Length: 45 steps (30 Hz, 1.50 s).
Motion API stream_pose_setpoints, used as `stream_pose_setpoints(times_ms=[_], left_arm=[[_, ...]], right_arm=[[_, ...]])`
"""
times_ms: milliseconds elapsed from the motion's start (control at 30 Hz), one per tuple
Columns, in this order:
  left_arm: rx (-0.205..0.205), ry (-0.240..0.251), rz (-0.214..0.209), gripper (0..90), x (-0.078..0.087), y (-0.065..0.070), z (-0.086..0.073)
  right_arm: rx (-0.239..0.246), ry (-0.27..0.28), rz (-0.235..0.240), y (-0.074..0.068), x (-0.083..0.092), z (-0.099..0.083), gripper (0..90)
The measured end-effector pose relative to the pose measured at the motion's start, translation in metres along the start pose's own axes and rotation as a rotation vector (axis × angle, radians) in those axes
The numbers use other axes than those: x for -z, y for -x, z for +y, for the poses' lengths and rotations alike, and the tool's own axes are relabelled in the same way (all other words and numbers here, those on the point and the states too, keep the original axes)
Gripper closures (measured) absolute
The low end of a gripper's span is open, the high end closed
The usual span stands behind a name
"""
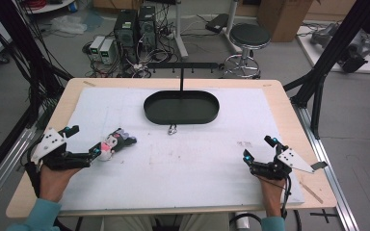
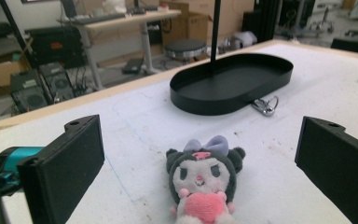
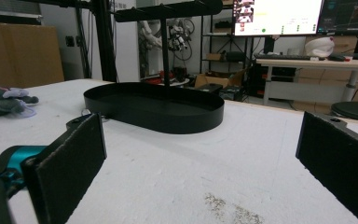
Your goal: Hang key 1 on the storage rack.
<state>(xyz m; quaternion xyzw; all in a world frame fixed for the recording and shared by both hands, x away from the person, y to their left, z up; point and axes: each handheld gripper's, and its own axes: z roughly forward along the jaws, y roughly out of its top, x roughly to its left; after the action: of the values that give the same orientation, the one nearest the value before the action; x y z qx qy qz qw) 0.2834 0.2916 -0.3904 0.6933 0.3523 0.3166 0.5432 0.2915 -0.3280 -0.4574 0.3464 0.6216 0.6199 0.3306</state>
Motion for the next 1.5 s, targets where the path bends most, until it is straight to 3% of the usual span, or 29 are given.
stream_pose_setpoints(times_ms=[333, 467, 667, 867, 933, 1133, 1167, 1233, 1267, 1500], left_arm=[[0.010, -0.139, -0.037, 1.7, -0.009, -0.008, 0.016], [0.008, -0.192, -0.090, 1.7, -0.014, -0.011, 0.023], [-0.020, -0.250, -0.119, 1.7, -0.020, -0.010, 0.030], [-0.064, -0.383, -0.141, 1.7, -0.033, -0.009, 0.031], [-0.083, -0.400, -0.141, 1.7, -0.037, -0.009, 0.031], [-0.083, -0.474, -0.149, 1.7, -0.045, -0.008, 0.028], [-0.082, -0.520, -0.143, 1.7, -0.049, -0.008, 0.025], [-0.083, -0.541, -0.146, 1.7, -0.051, -0.008, 0.024], [-0.089, -0.574, -0.142, 1.7, -0.054, -0.007, 0.021], [-0.102, -0.629, -0.129, 1.7, -0.061, -0.003, 0.015]], right_arm=[[0.005, 0.001, 0.000, 0.000, 0.000, 0.000, 0.7], [0.005, 0.000, 0.001, 0.000, 0.000, 0.000, 0.7], [0.005, 0.001, 0.001, 0.000, 0.000, 0.000, 0.7], [0.003, -0.001, 0.001, 0.000, 0.000, 0.000, 0.7], [0.005, 0.001, 0.001, 0.000, 0.000, 0.000, 0.7], [0.003, 0.002, 0.001, 0.000, 0.000, 0.000, 0.7], [0.003, 0.002, 0.001, 0.000, 0.000, 0.000, 0.7], [0.004, 0.001, 0.000, 0.000, 0.000, 0.000, 0.7], [0.004, 0.001, 0.001, 0.000, 0.000, 0.000, 0.7], [-0.001, 0.000, 0.000, 0.000, 0.000, 0.000, 0.7]])
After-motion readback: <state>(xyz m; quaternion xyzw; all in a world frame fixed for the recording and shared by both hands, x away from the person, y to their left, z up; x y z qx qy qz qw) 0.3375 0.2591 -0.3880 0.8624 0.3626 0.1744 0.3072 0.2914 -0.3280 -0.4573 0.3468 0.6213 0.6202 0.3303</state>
